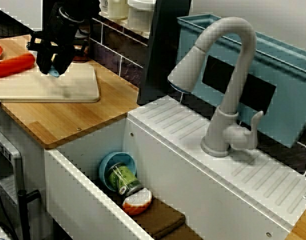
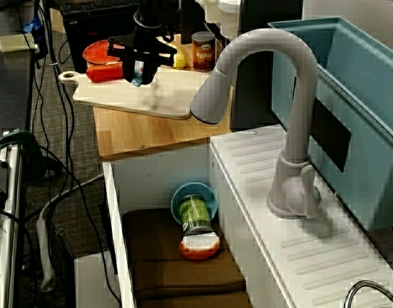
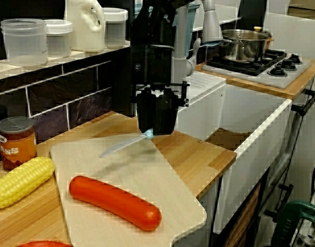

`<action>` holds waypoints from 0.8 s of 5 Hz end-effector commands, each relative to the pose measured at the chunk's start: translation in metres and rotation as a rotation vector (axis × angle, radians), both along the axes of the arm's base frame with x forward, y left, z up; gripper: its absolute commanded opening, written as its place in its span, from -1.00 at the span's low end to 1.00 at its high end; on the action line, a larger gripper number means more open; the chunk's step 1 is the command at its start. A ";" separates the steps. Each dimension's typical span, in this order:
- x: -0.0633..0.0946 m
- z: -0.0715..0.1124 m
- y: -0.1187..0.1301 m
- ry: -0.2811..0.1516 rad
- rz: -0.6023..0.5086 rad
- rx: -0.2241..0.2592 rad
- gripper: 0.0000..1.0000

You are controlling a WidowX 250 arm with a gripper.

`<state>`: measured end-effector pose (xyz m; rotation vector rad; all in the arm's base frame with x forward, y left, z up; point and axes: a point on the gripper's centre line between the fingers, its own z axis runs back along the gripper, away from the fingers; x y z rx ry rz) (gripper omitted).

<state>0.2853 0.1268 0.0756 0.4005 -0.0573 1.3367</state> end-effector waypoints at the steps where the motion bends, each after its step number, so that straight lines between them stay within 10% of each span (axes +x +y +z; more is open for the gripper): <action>1: -0.005 0.014 0.000 0.020 0.004 0.068 -1.00; 4: -0.007 0.002 0.002 0.133 -0.030 0.188 -1.00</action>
